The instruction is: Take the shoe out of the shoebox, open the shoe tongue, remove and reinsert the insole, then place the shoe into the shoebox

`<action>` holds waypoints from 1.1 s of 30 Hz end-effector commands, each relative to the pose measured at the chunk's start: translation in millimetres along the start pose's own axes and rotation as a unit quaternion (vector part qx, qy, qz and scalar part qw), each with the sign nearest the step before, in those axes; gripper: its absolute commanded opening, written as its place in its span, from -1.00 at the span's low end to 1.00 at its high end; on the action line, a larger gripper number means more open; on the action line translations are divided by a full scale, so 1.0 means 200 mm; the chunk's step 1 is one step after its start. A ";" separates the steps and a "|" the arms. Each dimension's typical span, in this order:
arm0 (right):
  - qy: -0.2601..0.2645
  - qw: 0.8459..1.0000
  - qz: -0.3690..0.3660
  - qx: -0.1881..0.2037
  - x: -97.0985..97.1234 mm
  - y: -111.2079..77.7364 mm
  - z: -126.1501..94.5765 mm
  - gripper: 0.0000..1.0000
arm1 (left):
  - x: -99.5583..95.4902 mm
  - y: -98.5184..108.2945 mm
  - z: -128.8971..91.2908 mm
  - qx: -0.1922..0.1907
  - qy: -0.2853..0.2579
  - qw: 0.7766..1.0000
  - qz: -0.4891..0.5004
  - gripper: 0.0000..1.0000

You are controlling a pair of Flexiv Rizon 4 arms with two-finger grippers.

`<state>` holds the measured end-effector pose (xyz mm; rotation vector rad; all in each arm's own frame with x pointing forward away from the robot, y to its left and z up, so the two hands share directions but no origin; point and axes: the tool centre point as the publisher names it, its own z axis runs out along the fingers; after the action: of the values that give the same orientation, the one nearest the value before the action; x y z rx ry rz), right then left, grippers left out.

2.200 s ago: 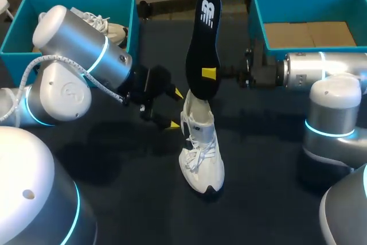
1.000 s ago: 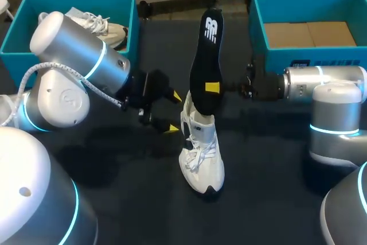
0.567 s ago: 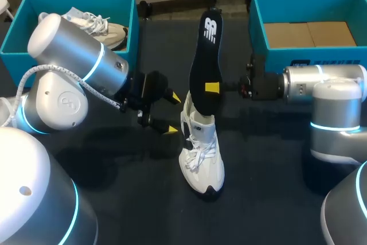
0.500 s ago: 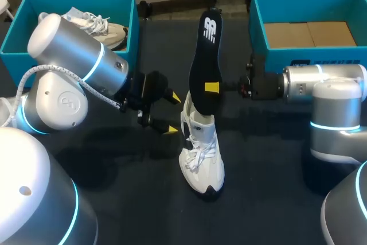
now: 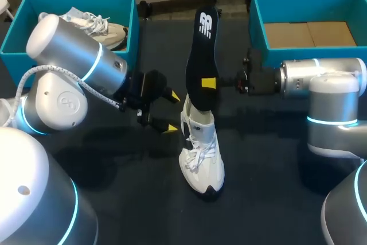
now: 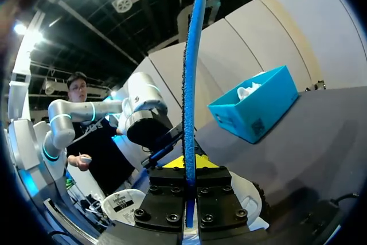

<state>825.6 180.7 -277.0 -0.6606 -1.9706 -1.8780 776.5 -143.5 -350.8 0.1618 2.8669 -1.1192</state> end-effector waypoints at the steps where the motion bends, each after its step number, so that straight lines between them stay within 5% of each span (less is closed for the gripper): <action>1: 0.004 1.000 -0.006 0.000 -0.04 -0.01 0.04 -1.00 | 0.00 0.01 -0.01 0.001 0.000 1.000 0.000 1.00; 33: 0.001 0.998 -0.058 0.023 -0.09 -0.25 0.07 -1.00 | -0.02 0.02 -0.04 -0.004 0.004 1.000 -0.004 1.00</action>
<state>816.0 190.1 -326.0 -0.5395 -2.0868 -1.8878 782.2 -135.1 -347.3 0.1530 2.8828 -1.1083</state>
